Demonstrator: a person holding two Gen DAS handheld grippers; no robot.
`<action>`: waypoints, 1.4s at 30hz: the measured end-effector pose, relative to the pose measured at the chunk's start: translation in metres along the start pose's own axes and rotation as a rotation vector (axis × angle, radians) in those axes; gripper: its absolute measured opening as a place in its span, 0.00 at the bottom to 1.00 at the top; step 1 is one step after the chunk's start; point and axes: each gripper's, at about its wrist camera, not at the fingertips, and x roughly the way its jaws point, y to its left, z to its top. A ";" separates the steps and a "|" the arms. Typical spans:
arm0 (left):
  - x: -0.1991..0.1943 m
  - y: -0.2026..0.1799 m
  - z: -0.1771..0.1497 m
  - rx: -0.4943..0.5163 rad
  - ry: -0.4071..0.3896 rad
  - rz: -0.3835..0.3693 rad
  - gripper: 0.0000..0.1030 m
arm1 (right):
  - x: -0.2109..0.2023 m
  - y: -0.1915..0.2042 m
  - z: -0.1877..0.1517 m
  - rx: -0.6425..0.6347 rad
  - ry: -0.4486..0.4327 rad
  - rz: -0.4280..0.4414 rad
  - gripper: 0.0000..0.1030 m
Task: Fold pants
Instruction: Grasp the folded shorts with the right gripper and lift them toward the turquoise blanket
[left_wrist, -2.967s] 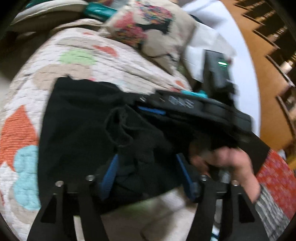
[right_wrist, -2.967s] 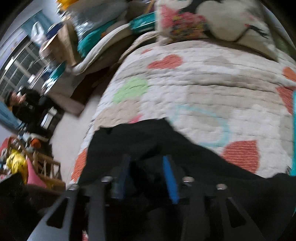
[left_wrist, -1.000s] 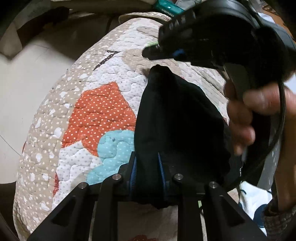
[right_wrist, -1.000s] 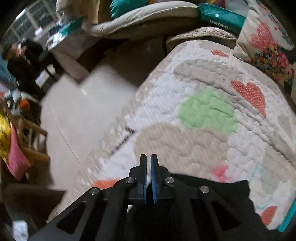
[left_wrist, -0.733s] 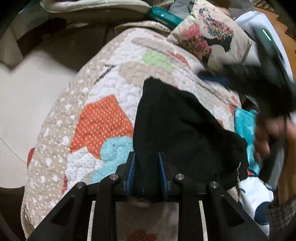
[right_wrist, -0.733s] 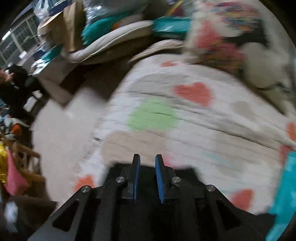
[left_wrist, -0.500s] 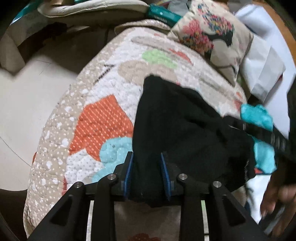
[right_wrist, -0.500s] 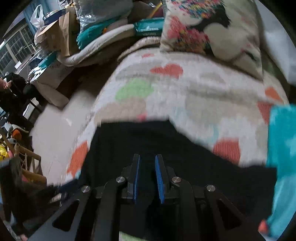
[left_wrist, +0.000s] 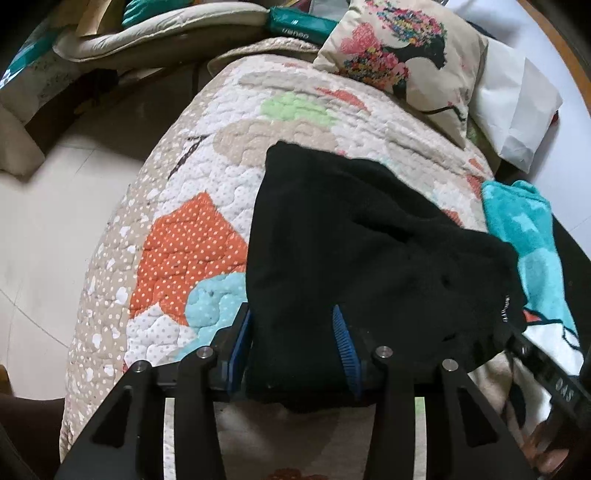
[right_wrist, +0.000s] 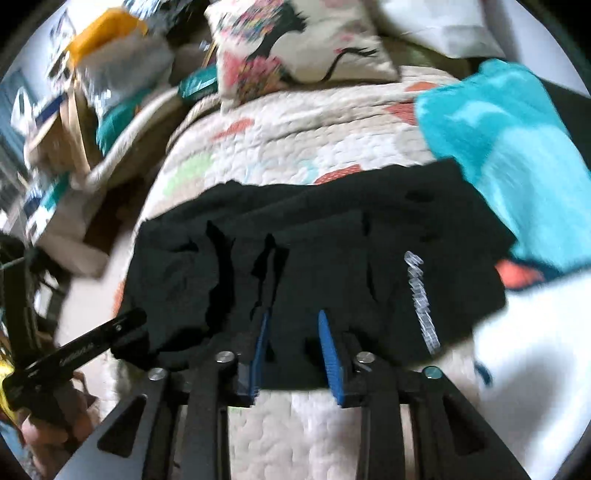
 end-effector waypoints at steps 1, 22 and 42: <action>-0.003 -0.001 0.000 0.005 -0.010 -0.005 0.41 | -0.007 -0.006 -0.006 0.035 -0.020 0.005 0.40; 0.021 -0.168 0.074 0.423 0.082 -0.272 0.47 | -0.010 -0.082 -0.029 0.436 -0.210 -0.095 0.45; 0.154 -0.321 0.080 0.704 0.332 -0.404 0.50 | -0.002 -0.097 -0.034 0.552 -0.252 0.012 0.56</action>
